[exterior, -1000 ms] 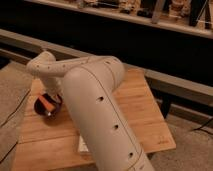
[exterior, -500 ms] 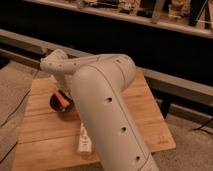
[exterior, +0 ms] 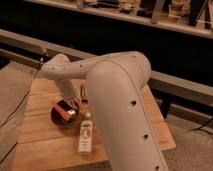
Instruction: Drag the ceramic bowl in a circle
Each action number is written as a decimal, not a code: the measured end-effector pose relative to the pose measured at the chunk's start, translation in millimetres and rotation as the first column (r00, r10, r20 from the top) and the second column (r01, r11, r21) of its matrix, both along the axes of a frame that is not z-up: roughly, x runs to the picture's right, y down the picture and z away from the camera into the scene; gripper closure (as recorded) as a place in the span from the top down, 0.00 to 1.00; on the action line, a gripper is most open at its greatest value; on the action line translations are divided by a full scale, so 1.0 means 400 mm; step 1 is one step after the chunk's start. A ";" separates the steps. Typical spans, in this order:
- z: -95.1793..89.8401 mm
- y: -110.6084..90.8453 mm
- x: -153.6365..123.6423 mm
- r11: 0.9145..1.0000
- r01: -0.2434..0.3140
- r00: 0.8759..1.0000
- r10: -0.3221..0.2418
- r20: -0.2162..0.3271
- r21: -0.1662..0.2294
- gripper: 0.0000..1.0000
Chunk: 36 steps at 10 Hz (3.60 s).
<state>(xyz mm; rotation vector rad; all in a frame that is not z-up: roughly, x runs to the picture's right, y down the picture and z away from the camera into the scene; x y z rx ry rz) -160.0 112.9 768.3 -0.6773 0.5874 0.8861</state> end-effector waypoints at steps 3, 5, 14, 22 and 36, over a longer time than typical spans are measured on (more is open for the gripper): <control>-0.056 0.067 -0.063 0.998 0.031 0.997 -0.027 0.076 -0.052 0.00; -0.057 0.094 -0.114 0.997 0.034 0.993 -0.026 0.112 -0.066 0.00; 0.070 -0.063 -0.301 0.996 -0.073 0.993 0.067 0.099 0.059 0.00; 0.159 -0.136 -0.021 0.994 0.007 0.992 0.007 -0.128 0.109 0.00; -0.034 0.103 -0.204 0.994 0.049 0.988 -0.035 0.149 -0.094 0.00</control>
